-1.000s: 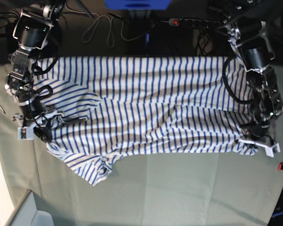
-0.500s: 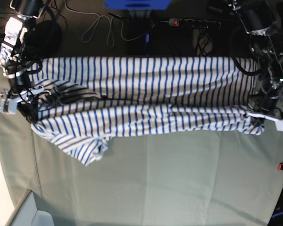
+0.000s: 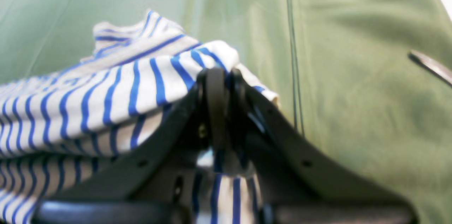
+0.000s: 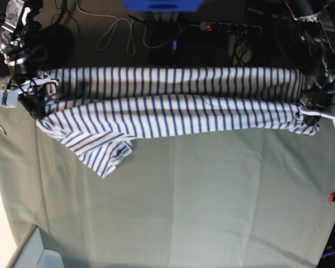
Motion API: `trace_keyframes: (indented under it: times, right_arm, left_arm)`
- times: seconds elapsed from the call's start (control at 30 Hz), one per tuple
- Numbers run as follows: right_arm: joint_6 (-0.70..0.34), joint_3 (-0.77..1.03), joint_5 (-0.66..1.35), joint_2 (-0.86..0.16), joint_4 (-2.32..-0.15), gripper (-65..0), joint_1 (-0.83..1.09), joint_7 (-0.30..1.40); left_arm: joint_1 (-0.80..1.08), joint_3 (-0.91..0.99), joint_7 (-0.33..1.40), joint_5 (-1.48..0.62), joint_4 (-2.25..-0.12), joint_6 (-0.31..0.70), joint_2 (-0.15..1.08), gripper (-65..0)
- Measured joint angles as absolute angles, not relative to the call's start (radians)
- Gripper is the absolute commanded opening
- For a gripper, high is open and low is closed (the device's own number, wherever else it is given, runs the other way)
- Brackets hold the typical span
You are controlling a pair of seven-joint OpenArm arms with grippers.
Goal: Layout the t-shirt on the table in an organized manner, then fold the t-shirt properly
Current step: 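Lift the gripped side edges with both grippers and fold them over the shoulder edge, then reach the right gripper down to grasp the loose hem corner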
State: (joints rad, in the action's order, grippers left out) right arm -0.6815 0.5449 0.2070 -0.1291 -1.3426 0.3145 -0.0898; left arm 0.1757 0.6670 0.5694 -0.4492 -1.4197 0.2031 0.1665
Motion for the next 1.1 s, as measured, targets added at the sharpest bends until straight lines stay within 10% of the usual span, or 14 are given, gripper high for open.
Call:
trace_keyframes:
  times: [0.73,1.1]
  right_arm:
    - [-0.682,0.506,0.199,-0.132,-1.341,-64.8,0.363,-0.082]
    - [-0.682,0.583,0.207,-0.138,-1.438,-25.2,0.433,-0.088]
  left_arm:
    - [0.169,0.673,0.566,-0.443,-1.348,0.202,0.16,-64.5]
    - [0.169,0.673,0.561,-0.44,-1.337,0.195,0.159,-43.1]
